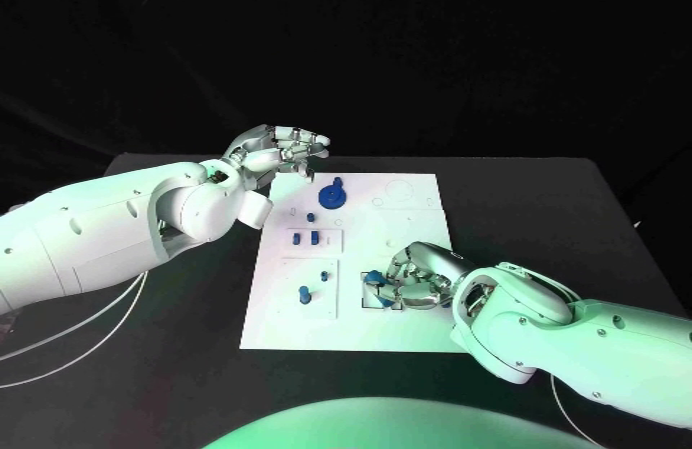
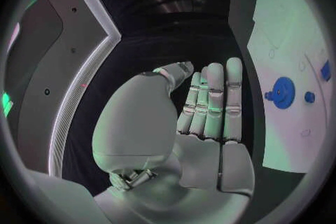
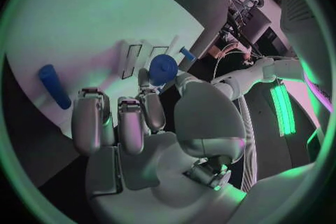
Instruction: Assemble the parts on the task board
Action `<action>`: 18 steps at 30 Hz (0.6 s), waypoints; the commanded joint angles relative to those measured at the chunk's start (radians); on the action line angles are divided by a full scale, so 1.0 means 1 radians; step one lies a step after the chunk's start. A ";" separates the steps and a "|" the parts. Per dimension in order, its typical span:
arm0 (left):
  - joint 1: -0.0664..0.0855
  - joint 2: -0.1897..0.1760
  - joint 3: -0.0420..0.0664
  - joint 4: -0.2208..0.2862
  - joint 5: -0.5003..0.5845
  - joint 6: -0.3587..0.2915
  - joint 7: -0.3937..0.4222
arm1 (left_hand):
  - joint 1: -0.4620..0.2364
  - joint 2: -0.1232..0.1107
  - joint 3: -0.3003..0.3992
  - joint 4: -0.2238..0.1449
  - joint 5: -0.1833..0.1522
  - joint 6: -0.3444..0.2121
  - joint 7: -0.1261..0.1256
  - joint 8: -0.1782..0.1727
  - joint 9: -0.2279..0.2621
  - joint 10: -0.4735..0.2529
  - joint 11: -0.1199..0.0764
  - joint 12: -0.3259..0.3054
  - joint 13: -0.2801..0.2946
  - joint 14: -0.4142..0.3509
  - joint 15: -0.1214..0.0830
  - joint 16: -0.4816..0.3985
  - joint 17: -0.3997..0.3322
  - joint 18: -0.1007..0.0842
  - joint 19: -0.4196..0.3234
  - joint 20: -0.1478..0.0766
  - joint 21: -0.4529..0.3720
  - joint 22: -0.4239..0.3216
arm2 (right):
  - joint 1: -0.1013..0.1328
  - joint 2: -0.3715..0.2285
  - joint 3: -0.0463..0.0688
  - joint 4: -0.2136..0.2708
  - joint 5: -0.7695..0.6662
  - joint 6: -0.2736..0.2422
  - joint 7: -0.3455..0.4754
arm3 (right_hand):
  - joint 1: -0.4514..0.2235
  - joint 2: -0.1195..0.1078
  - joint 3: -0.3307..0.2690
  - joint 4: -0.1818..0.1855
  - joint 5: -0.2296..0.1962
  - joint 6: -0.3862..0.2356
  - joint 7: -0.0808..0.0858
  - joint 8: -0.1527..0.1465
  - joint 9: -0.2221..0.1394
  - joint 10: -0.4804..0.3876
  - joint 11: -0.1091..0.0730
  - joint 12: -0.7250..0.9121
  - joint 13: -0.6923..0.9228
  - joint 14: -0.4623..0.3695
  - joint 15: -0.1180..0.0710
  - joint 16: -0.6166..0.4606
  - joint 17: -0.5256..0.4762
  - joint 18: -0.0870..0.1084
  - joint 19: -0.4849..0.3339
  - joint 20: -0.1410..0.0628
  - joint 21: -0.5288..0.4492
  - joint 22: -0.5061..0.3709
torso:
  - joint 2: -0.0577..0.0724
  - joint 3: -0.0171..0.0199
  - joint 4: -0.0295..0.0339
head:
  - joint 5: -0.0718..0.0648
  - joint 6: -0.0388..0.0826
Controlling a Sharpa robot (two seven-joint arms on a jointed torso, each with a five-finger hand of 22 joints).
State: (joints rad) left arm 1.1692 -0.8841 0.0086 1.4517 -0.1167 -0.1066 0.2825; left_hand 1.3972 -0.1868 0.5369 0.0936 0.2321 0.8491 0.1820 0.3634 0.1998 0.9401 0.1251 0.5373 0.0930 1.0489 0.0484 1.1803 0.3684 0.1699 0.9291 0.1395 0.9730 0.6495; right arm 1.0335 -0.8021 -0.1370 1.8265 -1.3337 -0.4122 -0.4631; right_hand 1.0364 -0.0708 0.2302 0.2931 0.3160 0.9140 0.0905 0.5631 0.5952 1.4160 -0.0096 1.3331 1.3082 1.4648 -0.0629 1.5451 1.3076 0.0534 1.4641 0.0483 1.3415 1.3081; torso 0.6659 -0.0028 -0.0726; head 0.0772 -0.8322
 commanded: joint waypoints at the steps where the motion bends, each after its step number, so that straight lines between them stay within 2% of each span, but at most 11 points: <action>1: 0.001 0.002 0.001 0.003 -0.001 0.017 0.003 | -0.008 -0.002 0.000 -0.004 -0.001 0.002 0.007 -0.003 0.001 -0.006 -0.003 -0.006 0.000 -0.005 0.000 -0.006 -0.001 0.015 0.001 0.004 -0.006 -0.001 | -0.002 0.012 0.000 -0.012 -0.004 0.054 -0.016 | -0.031 -0.003 -0.016 0.001 -0.011 0.041 -0.030 0.001 0.004 0.011 -0.001 0.008 0.033 0.093 -0.008 0.007 0.195 -0.008 0.029 -0.009 0.003 0.195 | 0.000 -0.0003 -0.0006 | 0.002 -0.001; 5: 0.001 0.002 0.001 0.003 -0.001 0.017 0.002 | -0.008 -0.002 0.000 -0.004 -0.001 0.002 0.007 -0.003 0.001 -0.006 -0.003 -0.006 0.000 -0.005 0.000 -0.006 -0.001 0.015 0.001 0.004 -0.006 -0.001 | -0.002 0.027 0.000 -0.024 -0.023 0.066 -0.028 | -0.047 0.003 -0.026 0.001 -0.023 0.047 -0.034 0.006 0.009 0.021 -0.004 0.021 0.047 0.092 -0.011 0.006 0.193 -0.008 0.029 -0.011 0.002 0.195 | 0.000 0.0007 -0.0016 | 0.004 -0.002; 11: 0.001 0.001 0.001 0.004 -0.001 0.018 0.001 | -0.008 -0.002 0.000 -0.004 -0.001 0.002 0.007 -0.003 0.001 -0.006 -0.003 -0.006 0.000 -0.005 0.000 -0.006 -0.001 0.015 0.001 0.004 -0.006 -0.001 | -0.003 0.033 0.000 -0.035 -0.052 0.079 -0.049 | -0.069 0.009 -0.040 0.002 -0.033 0.053 -0.037 0.012 0.014 0.027 -0.007 0.028 0.056 0.092 -0.014 0.007 0.194 -0.008 0.029 -0.014 0.001 0.196 | 0.000 0.0001 -0.0018 | 0.003 -0.004; 18: 0.001 0.000 0.001 0.004 -0.001 0.018 -0.001 | -0.008 -0.002 0.000 -0.004 -0.001 0.002 0.007 -0.003 0.001 -0.006 -0.003 -0.006 0.000 -0.005 0.000 -0.006 -0.001 0.015 0.001 0.004 -0.006 -0.001 | -0.003 0.036 0.000 -0.039 -0.084 0.086 -0.062 | -0.172 0.023 -0.108 0.003 -0.104 0.055 -0.040 0.020 0.026 0.031 -0.010 0.026 0.062 0.092 -0.017 0.006 0.192 -0.007 0.030 -0.017 -0.003 0.197 | -0.001 0.0007 -0.0008 | 0.002 -0.004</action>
State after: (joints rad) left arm 1.1692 -0.8854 0.0086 1.4526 -0.1167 -0.1050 0.2797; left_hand 1.3972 -0.1868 0.5369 0.0936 0.2321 0.8491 0.1820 0.3634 0.1996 0.9401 0.1251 0.5373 0.0930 1.0489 0.0484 1.1803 0.3684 0.1699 0.9291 0.1395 0.9730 0.6497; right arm 1.0316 -0.7676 -0.1373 1.7878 -1.3770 -0.3524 -0.5049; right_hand 0.8676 -0.0455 0.1235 0.2963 0.2138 0.9689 0.0457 0.5843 0.6210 1.4402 -0.0195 1.3569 1.3080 1.4683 -0.0737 1.5451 1.3075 0.0536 1.4679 0.0375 1.3414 1.3078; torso 0.6654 -0.0021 -0.0740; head 0.0802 -0.8360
